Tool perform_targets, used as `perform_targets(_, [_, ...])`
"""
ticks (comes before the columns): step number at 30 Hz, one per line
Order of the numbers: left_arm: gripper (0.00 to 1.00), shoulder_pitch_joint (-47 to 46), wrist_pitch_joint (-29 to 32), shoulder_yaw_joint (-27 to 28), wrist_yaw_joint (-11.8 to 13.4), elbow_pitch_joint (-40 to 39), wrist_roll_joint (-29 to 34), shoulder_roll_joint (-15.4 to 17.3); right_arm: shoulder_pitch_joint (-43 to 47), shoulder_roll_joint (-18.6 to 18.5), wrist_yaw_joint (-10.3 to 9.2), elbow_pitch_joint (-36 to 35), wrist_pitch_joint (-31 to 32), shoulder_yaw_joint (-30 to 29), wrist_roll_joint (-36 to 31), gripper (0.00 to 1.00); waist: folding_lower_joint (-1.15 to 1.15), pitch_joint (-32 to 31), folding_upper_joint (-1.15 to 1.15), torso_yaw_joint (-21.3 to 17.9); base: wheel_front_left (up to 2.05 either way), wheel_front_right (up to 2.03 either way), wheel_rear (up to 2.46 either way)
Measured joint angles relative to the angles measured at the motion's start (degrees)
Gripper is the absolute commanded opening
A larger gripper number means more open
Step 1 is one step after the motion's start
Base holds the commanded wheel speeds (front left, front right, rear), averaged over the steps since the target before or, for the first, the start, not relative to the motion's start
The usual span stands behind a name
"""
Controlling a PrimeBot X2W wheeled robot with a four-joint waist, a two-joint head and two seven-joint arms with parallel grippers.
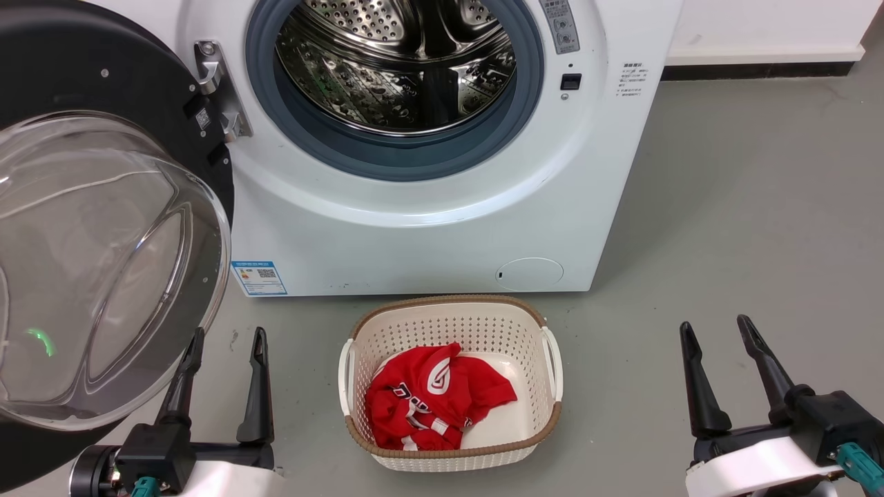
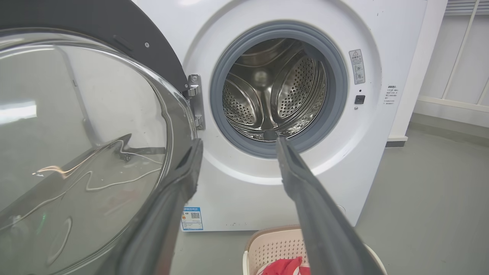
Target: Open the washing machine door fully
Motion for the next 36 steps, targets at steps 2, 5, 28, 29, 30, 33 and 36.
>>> perform_targets(2, [1.00, 0.02, 0.00, -0.03, -0.12, 0.19, 0.00, 0.00, 0.01, 0.00, 0.00, 0.13, 0.00, -0.07, 0.00, 1.00, 0.00, -0.05, 0.00, 0.04, 0.00, 0.00, 0.00])
perform_targets(5, [1.00, 0.03, 0.00, -0.07, -0.21, 0.40, 0.00, -0.01, 0.03, 0.00, 0.00, 0.25, 0.00, -0.03, 0.04, 1.00, 0.00, -0.13, 0.00, 0.05, 0.00, 0.00, 0.00])
perform_targets(28, [0.00, 0.60, 0.52, 0.10, -0.78, 3.66, -0.82, -0.24, 0.84, 0.00, 0.00, 2.85, 0.10, 0.18, 1.05, 0.00, 0.00, -0.16, 0.00, -0.12, 0.00, 0.00, 0.00])
perform_targets(29, [0.00, 0.58, 0.89, 0.15, -0.78, 3.97, -1.85, -0.24, 0.92, 0.00, 0.00, 2.97, 0.29, 0.21, 2.10, 0.00, 0.00, -0.17, 0.00, -0.12, 0.00, 0.00, 0.00])
perform_targets(30, [0.00, 0.55, 1.27, 0.20, -0.78, 4.28, -3.11, -0.25, 0.93, -0.01, 0.00, 3.10, 0.49, 0.24, 3.52, 0.00, 0.00, -0.19, 0.00, -0.12, 0.00, 0.00, 0.00])
perform_targets(33, [0.00, 0.43, 2.19, 0.33, -0.79, 4.89, -6.75, -0.25, 0.90, -0.13, 0.00, 3.54, 0.97, 0.25, 7.45, 0.00, 0.00, -0.24, 0.00, -0.11, 0.00, 0.00, 0.00])
perform_targets(36, [0.00, 0.21, 2.89, 0.37, -0.79, 5.32, -10.26, -0.25, 0.65, -0.29, 0.00, 4.07, 1.36, 0.24, 11.20, 0.00, 0.00, -0.29, 0.00, -0.10, 0.00, 0.00, 0.00])
